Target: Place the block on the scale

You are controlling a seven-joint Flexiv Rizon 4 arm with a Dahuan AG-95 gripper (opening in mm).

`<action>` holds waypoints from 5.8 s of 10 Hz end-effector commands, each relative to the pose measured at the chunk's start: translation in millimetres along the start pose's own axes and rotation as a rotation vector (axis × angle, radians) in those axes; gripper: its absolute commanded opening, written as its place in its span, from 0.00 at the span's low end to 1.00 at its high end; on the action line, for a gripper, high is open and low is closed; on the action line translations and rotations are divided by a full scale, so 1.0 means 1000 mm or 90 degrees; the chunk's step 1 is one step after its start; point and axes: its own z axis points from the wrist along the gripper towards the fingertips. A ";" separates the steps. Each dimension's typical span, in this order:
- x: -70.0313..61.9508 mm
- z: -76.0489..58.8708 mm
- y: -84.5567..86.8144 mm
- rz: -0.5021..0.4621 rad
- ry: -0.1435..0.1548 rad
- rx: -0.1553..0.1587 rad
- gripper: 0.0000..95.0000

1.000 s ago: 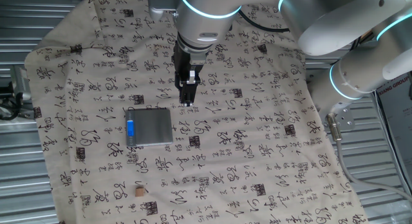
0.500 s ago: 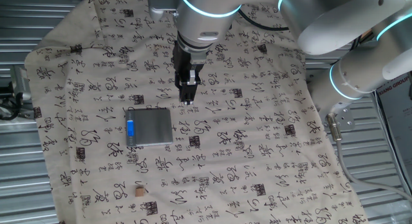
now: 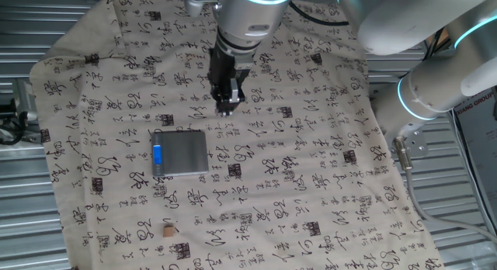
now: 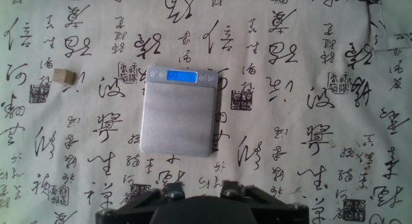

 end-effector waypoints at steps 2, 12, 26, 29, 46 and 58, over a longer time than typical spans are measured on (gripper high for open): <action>0.000 0.000 0.001 0.001 0.000 -0.001 0.00; 0.000 0.000 0.001 0.003 -0.001 -0.001 0.00; 0.000 0.000 0.001 -0.008 0.002 0.014 0.00; 0.000 0.000 0.001 -0.006 -0.001 0.016 0.00; -0.057 0.036 0.071 0.024 -0.004 0.027 0.00; -0.095 0.090 0.089 0.048 -0.023 0.042 0.00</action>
